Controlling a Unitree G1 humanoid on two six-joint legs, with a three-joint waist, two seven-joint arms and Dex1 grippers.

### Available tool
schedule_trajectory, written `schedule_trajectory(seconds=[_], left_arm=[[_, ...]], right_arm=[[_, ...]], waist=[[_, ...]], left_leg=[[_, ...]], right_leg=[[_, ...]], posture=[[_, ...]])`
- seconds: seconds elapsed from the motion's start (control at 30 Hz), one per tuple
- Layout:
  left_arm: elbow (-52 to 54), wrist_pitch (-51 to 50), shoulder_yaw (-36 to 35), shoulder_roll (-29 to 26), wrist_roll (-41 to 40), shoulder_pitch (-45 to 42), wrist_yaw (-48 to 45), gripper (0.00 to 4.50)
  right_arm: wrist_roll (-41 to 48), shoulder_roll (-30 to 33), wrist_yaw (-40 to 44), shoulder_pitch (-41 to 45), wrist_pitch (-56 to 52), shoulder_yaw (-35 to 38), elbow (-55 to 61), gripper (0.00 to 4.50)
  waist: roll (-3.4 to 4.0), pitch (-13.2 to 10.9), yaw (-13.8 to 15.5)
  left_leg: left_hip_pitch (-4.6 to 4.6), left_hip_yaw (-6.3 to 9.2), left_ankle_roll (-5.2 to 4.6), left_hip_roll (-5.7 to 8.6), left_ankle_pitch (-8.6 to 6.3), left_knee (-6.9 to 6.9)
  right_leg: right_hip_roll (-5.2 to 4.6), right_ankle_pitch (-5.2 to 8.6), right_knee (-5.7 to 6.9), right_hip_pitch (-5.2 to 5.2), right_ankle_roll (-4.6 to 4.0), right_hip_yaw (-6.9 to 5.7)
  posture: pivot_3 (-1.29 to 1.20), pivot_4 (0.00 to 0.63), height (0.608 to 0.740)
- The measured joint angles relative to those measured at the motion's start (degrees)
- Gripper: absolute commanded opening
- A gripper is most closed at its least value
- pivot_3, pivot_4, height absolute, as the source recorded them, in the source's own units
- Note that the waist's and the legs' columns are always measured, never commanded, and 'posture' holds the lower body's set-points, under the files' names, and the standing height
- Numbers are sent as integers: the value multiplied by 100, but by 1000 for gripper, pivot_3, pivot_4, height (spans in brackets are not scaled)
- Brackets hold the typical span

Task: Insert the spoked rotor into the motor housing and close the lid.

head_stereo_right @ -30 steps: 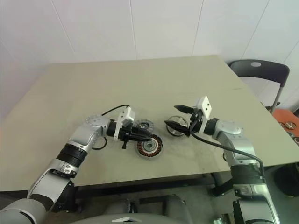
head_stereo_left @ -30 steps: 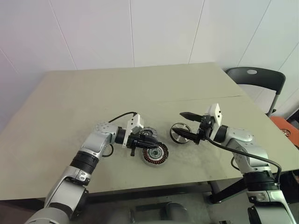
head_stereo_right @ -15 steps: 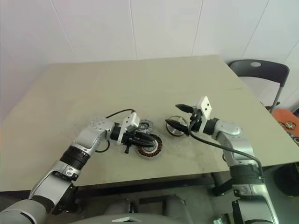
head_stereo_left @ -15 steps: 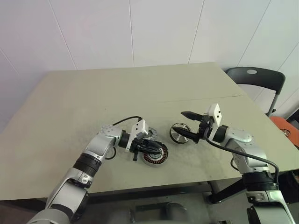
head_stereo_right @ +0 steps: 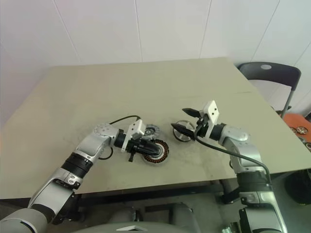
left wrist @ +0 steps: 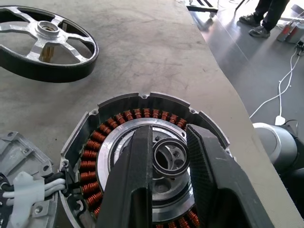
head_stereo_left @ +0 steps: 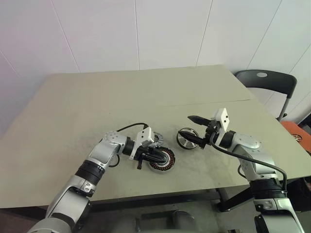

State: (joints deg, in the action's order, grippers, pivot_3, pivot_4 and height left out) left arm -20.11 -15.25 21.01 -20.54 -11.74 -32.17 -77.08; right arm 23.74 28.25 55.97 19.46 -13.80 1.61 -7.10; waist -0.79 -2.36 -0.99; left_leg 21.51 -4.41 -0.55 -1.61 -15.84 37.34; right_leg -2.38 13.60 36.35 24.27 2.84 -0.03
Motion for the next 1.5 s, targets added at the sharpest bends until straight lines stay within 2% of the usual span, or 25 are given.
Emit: schedule_trajectory(seconds=[0.3,0.37,0.6,0.77,1.0,1.13,1.4,1.5], left_arm=[[0,66,17,45,6,49,37,716],[0,66,18,46,6,50,45,1452],[-10,229,22,44,144,49,172,3577],[-21,392,19,85,246,41,302,3577],[-507,1154,-475,594,227,-308,1119,3577],[-515,1155,-622,652,107,-385,1071,2695],[58,200,-432,449,-228,35,325,83],[183,68,-379,412,-246,46,240,33]], right_arm=[[5,-35,-34,0,4,0,0,4500],[8,-45,-33,0,4,2,0,4500],[19,-55,-32,1,-1,11,0,4500],[18,-86,-32,2,1,12,-23,4500],[4,-123,-30,10,29,4,-165,4500],[1,-123,-33,10,33,4,-176,4500],[-55,-124,-65,13,45,2,-219,4500],[-99,-125,-89,12,48,-1,-226,4500]], waist=[[0,0,0],[0,0,0],[0,0,1],[0,0,2],[0,0,19],[1,1,-6],[1,1,-8],[1,1,-4]], left_leg=[[-1,0,0,0,0,2],[-1,0,0,0,0,2],[-1,0,0,0,0,4],[-1,0,0,0,0,4],[0,0,0,2,0,15],[-2,-1,0,2,0,13],[-3,0,0,0,0,17],[-2,0,0,0,0,26]], right_leg=[[0,0,1,-1,1,0],[0,-1,2,-1,1,0],[0,-1,2,-2,1,0],[0,-1,3,-3,1,0],[-3,-8,5,-8,13,0],[-1,-9,4,-8,15,1],[3,-9,7,-9,14,1],[1,-8,8,-13,13,1]], posture=[[0,0,740],[0,0,740],[0,0,740],[0,0,740],[0,0,740],[0,0,740],[0,0,740],[0,0,740]])
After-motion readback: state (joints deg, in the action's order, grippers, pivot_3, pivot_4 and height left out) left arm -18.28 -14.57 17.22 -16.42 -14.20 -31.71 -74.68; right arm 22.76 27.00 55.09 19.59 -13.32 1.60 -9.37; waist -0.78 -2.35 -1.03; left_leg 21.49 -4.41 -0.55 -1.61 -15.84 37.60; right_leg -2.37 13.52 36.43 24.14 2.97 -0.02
